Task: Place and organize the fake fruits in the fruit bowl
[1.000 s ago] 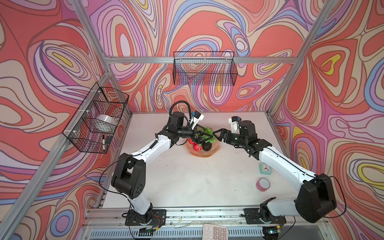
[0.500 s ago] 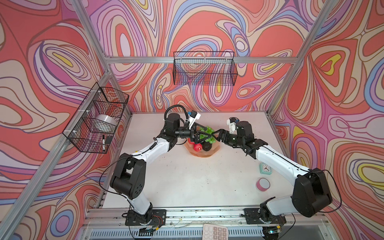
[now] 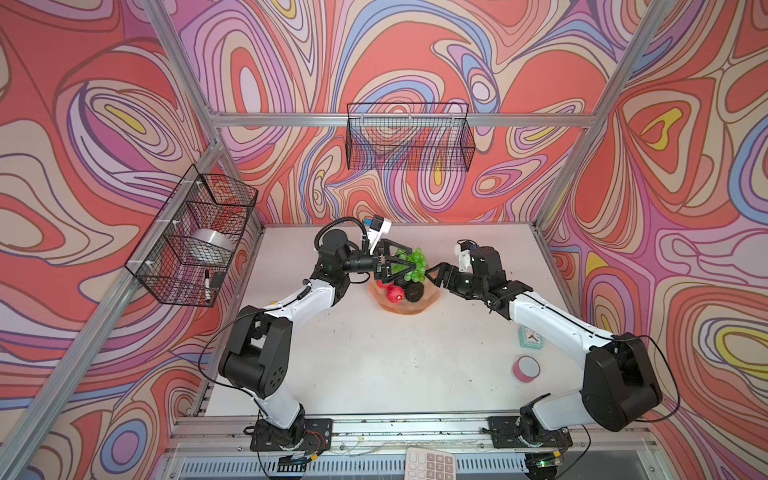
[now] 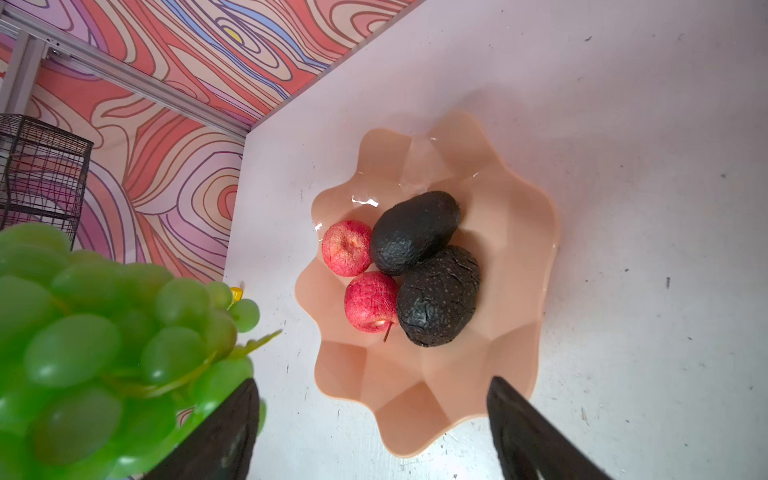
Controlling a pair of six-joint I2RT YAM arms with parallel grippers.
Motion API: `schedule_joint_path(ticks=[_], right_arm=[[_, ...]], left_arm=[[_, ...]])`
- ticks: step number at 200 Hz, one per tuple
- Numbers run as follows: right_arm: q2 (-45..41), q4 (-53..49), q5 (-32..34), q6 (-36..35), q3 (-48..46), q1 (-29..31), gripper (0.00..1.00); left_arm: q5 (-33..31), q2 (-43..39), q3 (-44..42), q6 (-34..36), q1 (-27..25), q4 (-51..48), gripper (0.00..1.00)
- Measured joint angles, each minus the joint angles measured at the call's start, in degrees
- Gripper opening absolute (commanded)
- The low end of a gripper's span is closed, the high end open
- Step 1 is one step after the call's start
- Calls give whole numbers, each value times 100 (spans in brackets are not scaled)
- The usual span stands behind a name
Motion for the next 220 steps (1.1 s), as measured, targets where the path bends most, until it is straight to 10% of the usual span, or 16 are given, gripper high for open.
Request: schedule_joint_path(ticks=[91,148,220], right_arm=[[-492,98,-70,-146,-122,0,89],[-750,-197,57,-323,-31,0,92],[-1215,-1032,424,-557,330,-184,93]], left_arm=[[-1224,-837,-214,1637,-7,-1626,100],[-3244,-1086,20,4319,-616,-3783,100],[-3501,693,3954,5202,-752,-8115,100]])
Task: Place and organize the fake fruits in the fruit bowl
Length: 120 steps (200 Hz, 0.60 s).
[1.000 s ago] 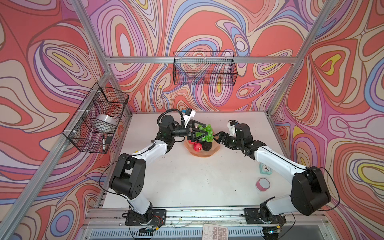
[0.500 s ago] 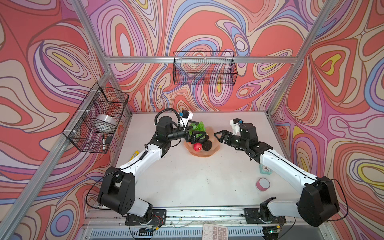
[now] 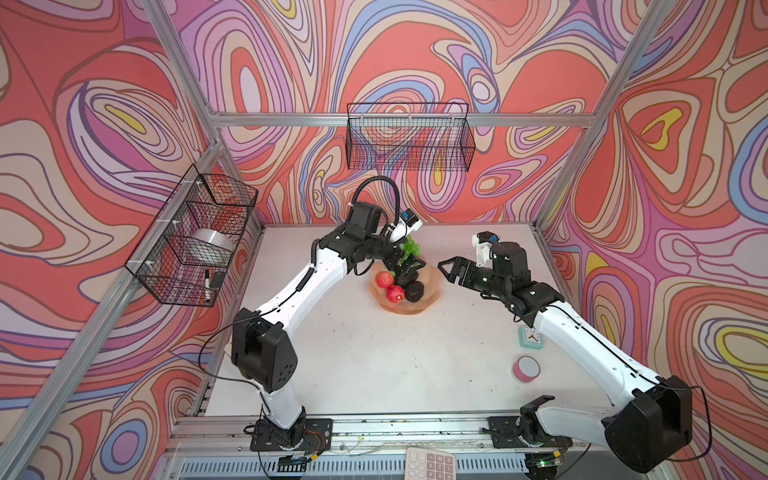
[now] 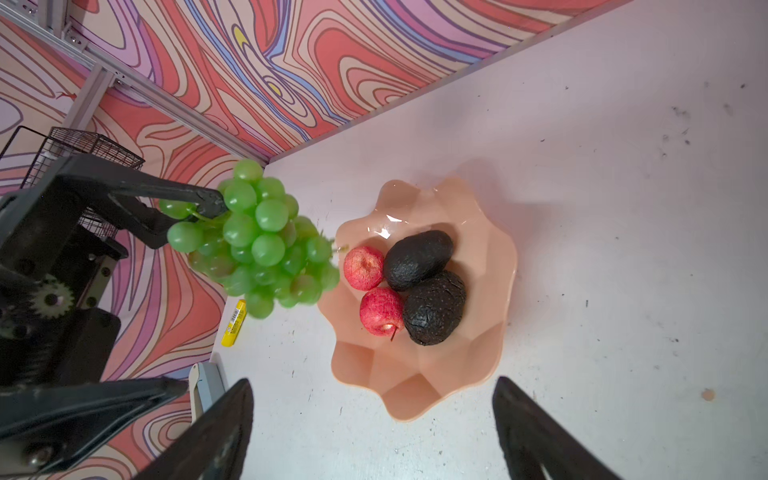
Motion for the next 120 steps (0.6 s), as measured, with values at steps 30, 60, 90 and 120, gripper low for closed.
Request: schedule_joint_path(ticks=[30,60,90,120], right_arm=[[0,-151,-24,-24,0,-227,93],[2,-208,-59,-35,0,-363,93],[9,-229,-105,-46,-2,-385,93],[9,-234,-140,-48,-4,-391,93]], left_arm=[[-332,518,824,-37,-85,-1386,100],[-584,970,1445,-94,-291,-2452,100],[-918,1438,2212,-240,-442,-3250,100],[-1145,2000,3141,-520,-487,-3877,100]])
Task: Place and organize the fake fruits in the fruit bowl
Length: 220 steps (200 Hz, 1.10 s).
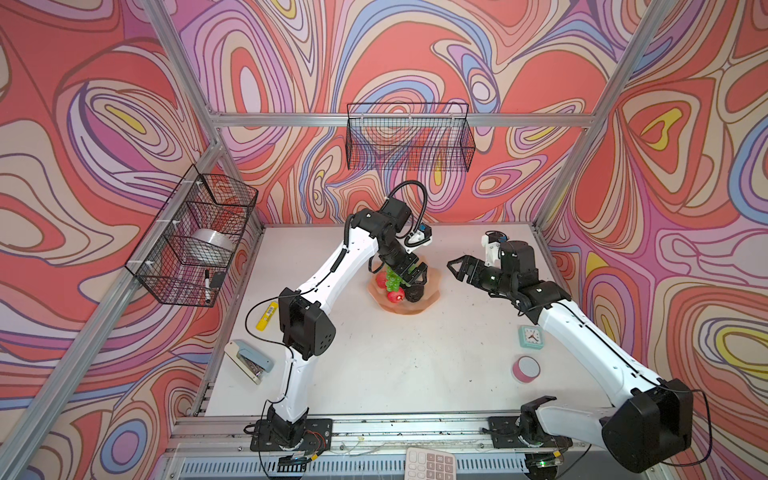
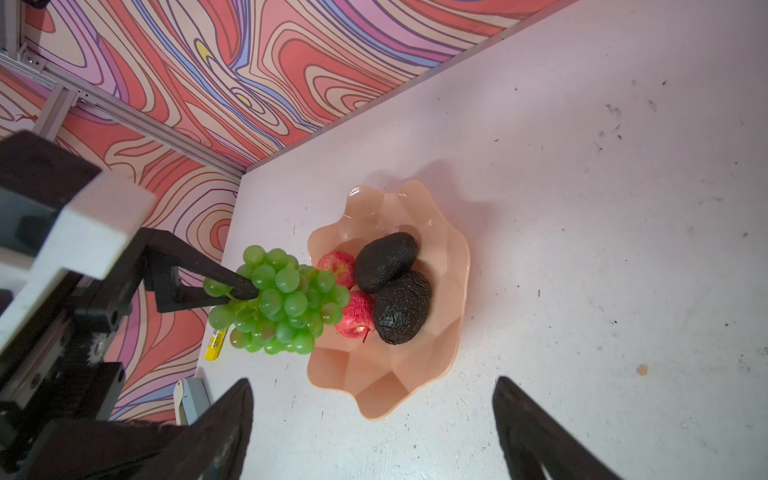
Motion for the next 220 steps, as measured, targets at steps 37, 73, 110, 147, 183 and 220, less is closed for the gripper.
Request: schedule_joint_path(ticks=[37,73,110,147,183,220], right_arm=[[0,-11,0,-11,0,-2,93],[7,-22,-2,-26,0,-4,93],[24,-7,-7,-22,-15,-4,93],[94,48,-236,-50,-59,-4,93],[328,629,-811,63,-240,-22,93],[505,1714,-1582,566,-647,-24,93]], left_arm=[[-337,79,339,-219,-120,-354,100],[-501,153,457,-350,-210,-505,100],[-490,109,177,-564,-201,-350,100],[37,-424,-374,-680,-184,289,100],[767,-1471,-1700,-767,-151,1222,100],[1152,-2173,-2922,-953,-76,2308,100]])
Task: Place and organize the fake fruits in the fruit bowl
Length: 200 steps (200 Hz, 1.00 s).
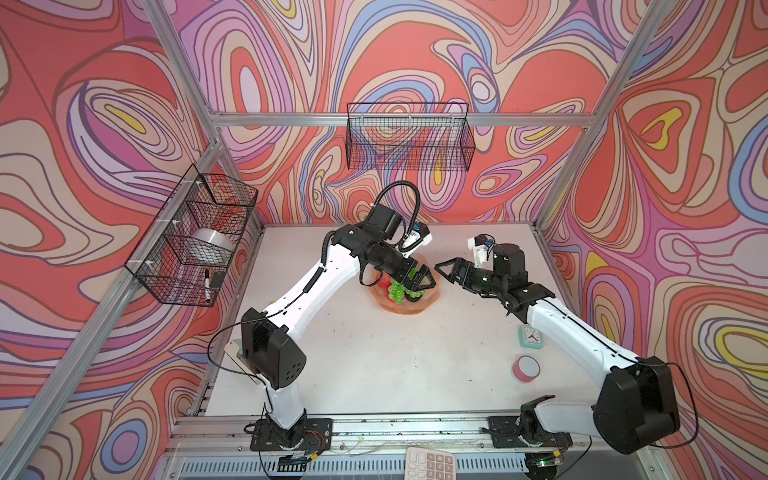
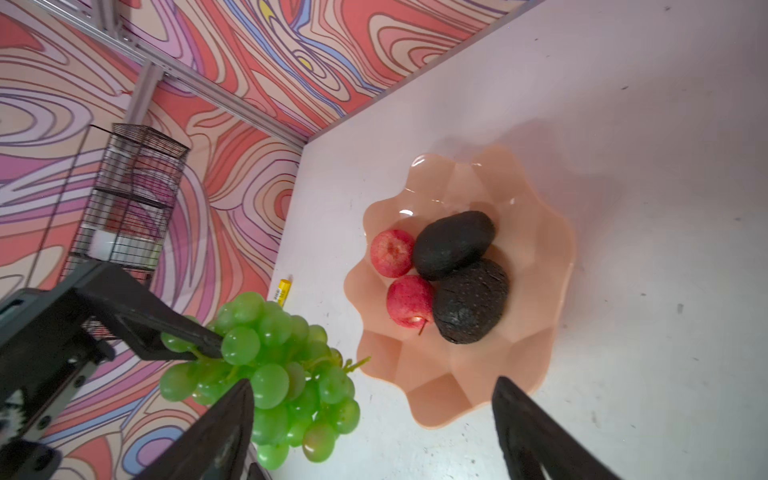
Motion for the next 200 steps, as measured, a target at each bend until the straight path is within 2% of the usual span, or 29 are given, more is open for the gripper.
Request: schedule_joint_path(ticks=[44,80,110,133,155,200], right_arm=[[0,984,-570,566,-289,68,93],[66,1427,-610,754,-308,356,93],[452,1729,-599,863,-267,599,92],[761,1814,-560,925,-219,752,85],[907,1934,-546,990,-219,846,69],[922,2094,-466,1117,-219,863,46]], left_arm=[[350,-658,-1198,-323,343,1266,100],[654,-767,-1543,-511,380,1937,100],[951,-859,-1836,-675,424,2334,100],[1220,-970,-2065,-861,509,2684,100],[1467,-1082,-2293,-1117,592,3117,100],[1816,-1167,-2500,-1460,654,3703,100]])
